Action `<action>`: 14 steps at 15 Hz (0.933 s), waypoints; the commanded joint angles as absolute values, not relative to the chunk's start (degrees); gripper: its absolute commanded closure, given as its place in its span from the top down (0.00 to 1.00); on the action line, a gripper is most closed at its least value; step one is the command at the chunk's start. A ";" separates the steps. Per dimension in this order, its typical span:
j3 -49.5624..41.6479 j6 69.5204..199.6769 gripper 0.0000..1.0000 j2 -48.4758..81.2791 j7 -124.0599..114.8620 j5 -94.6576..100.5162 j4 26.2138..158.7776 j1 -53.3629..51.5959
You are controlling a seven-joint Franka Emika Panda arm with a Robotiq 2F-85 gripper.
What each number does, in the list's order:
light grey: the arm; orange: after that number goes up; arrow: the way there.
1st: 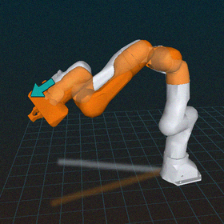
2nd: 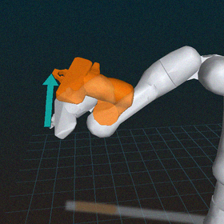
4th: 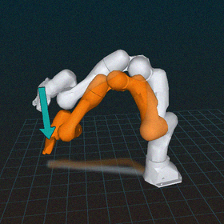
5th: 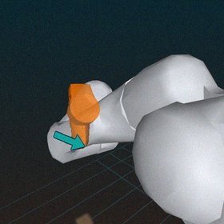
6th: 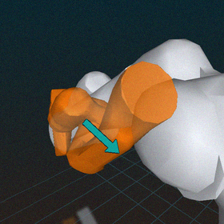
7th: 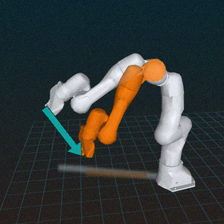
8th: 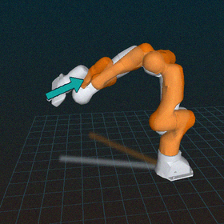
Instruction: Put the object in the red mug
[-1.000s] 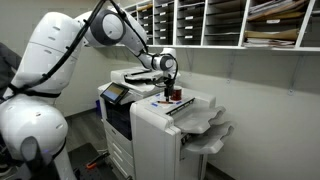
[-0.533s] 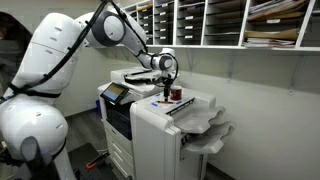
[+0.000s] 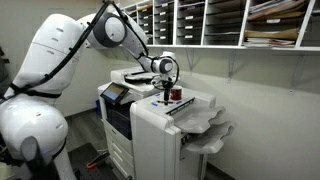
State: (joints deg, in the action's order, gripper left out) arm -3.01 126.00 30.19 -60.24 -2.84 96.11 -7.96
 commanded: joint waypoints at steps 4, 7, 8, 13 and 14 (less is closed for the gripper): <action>-3.38 125.57 0.37 31.04 -58.52 -3.11 95.42 -8.01; -3.29 125.66 0.15 30.78 -58.24 -3.22 95.30 -7.97; -3.21 125.82 0.07 30.46 -58.07 -3.30 95.49 -7.95; -3.32 129.80 0.04 25.72 -57.51 -2.16 99.87 -8.60; -3.42 131.51 0.04 23.73 -57.14 -1.34 101.62 -8.99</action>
State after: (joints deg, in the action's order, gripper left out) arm -3.04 127.36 29.29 -59.44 -2.54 95.90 -8.16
